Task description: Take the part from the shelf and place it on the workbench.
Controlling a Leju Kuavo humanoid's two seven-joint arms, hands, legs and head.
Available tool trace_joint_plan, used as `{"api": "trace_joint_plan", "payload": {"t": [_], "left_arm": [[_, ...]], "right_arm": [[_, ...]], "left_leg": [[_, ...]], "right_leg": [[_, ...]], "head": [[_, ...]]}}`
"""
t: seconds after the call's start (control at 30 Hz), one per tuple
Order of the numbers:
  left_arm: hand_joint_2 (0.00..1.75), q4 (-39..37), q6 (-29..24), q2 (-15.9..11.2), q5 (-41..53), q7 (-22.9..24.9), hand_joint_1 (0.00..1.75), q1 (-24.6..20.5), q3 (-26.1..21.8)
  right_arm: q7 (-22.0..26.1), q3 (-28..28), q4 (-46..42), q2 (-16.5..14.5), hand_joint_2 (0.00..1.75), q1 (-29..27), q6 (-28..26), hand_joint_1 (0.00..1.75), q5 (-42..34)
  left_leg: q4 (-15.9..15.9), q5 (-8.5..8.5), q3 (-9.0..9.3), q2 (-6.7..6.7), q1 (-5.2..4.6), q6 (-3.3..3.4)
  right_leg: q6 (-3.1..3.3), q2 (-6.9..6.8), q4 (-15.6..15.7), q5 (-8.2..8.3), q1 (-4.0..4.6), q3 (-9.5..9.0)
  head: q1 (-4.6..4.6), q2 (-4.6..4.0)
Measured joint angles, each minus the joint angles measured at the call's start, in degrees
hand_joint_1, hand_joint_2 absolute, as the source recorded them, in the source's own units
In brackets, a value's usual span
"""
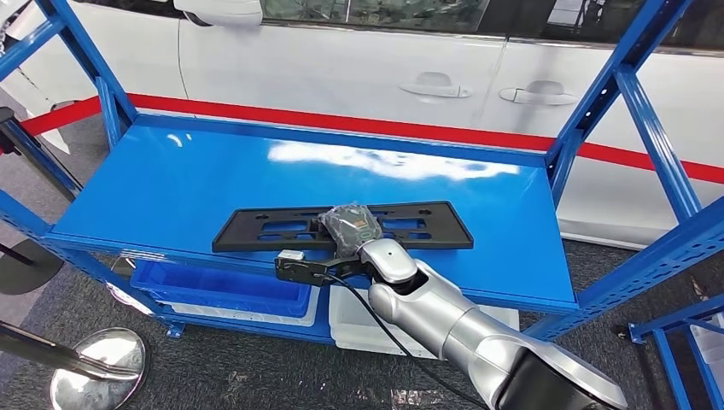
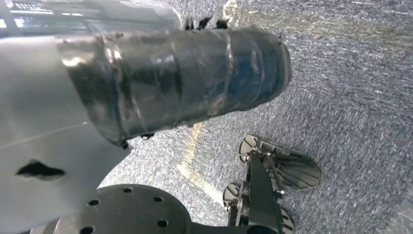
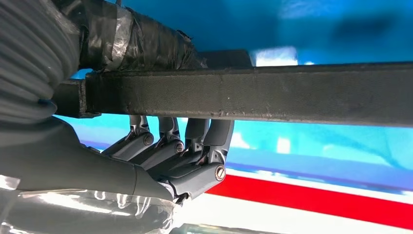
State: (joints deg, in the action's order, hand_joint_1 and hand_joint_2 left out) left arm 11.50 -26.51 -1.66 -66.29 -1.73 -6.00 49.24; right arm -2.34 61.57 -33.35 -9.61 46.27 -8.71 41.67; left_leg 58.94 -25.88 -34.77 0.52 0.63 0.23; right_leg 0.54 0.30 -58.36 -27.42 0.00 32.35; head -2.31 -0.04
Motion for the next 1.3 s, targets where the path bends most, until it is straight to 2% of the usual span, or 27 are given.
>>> {"api": "trace_joint_plan", "payload": {"t": [0.1,0.2,0.33,0.57,0.93,1.07,1.17,1.3], "left_arm": [[0.0,0.0,0.17,0.0,0.05,0.04,0.0,0.01,0.0],[0.0,0.0,0.68,-0.01,0.1,0.14,0.0,0.06,0.0],[0.0,0.0,1.19,-0.01,0.07,0.15,0.0,0.2,0.0],[0.0,0.0,1.26,-0.01,0.07,0.15,0.0,0.21,0.0],[0.0,0.0,1.34,-0.01,0.07,0.15,0.0,0.21,0.0],[1.75,0.0,1.48,-0.01,0.07,0.11,0.0,0.21,0.0],[1.75,0.0,1.73,-0.01,0.15,-0.24,0.0,0.23,0.0],[1.75,0.0,2.24,-0.01,0.33,-1.16,0.0,0.28,0.0]], "right_arm": [[-1.22,0.02,-0.8,0.04,1.75,0.12,-4.04,1.75,3.19],[-4.82,0.13,-3.55,0.74,1.75,1.3,-8.53,1.75,11.45],[-7.55,0.05,-10.19,2.87,1.75,4.3,-7.54,1.75,20.16],[-7.9,0.0,-16.97,4.98,1.75,5.0,-7.05,1.75,22.01],[-7.93,0.0,-20.77,6.51,1.75,4.98,-7.46,1.75,22.76],[-8.23,0.0,-21.53,6.8,1.75,5.05,-7.53,1.75,23.84],[-9.76,0.0,-23.64,7.54,1.75,6.27,-6.24,1.75,29.38],[-9.3,0.01,-29.88,9.74,1.75,10.65,0.69,1.75,35.82]], "left_leg": [[-0.11,0.09,0.01,-0.01,0.03,-0.14],[-0.22,0.18,0.01,0.0,0.02,-0.2],[-0.33,0.23,0.04,-0.03,0.02,-0.25],[-0.45,0.23,0.06,-0.03,0.02,-0.26],[-0.5,0.24,0.06,-0.03,0.02,-0.27],[-0.5,0.24,0.06,-0.03,0.02,-0.27],[-0.5,0.25,0.05,-0.04,0.02,-0.27],[-0.49,0.25,0.05,-0.04,0.02,-0.27]], "right_leg": [[0.0,-0.01,-0.01,0.01,0.01,0.04],[0.0,-0.01,-0.02,0.03,0.01,0.12],[0.0,0.03,-0.01,0.04,0.0,0.18],[0.01,0.02,0.0,0.04,0.0,0.22],[0.01,0.03,-0.01,0.04,0.0,0.25],[0.01,0.03,-0.01,0.04,0.01,0.25],[0.01,0.03,-0.01,0.04,0.0,0.28],[0.01,0.04,-0.01,0.04,0.0,0.28]], "head": [[0.0,0.0],[0.0,0.0],[0.0,0.0],[-0.01,0.0],[-0.01,0.0],[-0.01,0.0],[-0.01,0.0],[0.01,0.0]]}}
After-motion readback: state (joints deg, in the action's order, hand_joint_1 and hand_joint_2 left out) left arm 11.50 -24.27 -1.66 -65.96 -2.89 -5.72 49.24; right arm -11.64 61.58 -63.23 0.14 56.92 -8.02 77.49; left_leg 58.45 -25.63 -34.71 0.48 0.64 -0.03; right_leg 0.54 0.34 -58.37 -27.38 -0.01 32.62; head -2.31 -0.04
